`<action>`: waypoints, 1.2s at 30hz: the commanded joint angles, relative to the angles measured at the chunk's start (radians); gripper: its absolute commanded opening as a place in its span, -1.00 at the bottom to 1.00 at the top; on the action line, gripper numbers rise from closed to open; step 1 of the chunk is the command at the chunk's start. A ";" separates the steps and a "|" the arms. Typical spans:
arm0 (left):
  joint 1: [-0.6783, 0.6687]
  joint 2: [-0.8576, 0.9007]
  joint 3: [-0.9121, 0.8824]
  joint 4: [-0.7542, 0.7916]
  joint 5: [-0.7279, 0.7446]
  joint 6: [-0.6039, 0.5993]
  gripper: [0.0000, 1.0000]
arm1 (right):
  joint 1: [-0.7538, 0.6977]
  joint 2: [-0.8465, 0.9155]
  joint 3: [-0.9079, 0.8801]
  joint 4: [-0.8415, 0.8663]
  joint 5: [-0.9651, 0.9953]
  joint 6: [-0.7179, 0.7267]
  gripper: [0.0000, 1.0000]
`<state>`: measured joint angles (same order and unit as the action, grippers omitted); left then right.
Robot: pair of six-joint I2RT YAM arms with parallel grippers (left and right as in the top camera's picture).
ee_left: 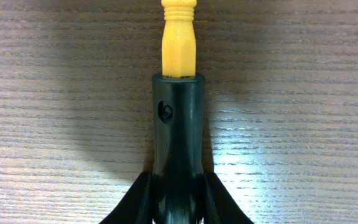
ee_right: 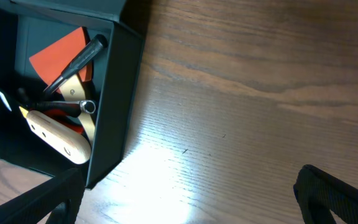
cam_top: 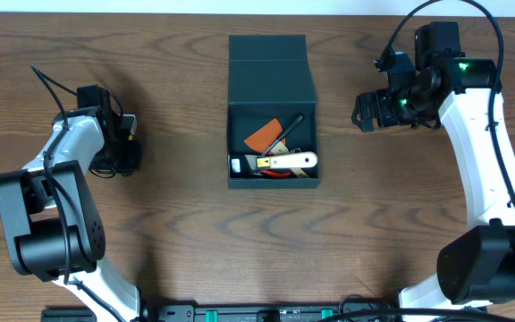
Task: Pack container
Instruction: 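Lower the left gripper and grasp the screwdriver handle, then carry the screwdriver into the green box, release, and raise left gripper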
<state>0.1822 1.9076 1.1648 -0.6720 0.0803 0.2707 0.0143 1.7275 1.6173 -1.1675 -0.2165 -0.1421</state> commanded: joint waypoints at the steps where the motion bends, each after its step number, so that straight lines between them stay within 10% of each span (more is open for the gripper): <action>1: 0.002 0.016 -0.007 -0.010 0.018 -0.026 -0.89 | -0.007 0.006 0.001 -0.004 0.000 -0.012 0.98; 17: -0.180 -0.238 0.075 -0.112 0.060 -0.001 -0.89 | -0.006 0.006 0.001 -0.004 -0.001 -0.012 0.98; 31: -0.595 -0.374 0.103 0.047 0.066 0.578 -0.89 | -0.006 0.006 0.001 -0.003 0.000 -0.012 0.99; 36: -0.675 -0.342 0.103 0.138 0.066 0.612 -0.89 | -0.006 0.006 0.001 -0.003 -0.001 -0.012 0.98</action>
<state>-0.4683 1.5387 1.2518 -0.5602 0.1402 0.7883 0.0143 1.7275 1.6173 -1.1679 -0.2165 -0.1421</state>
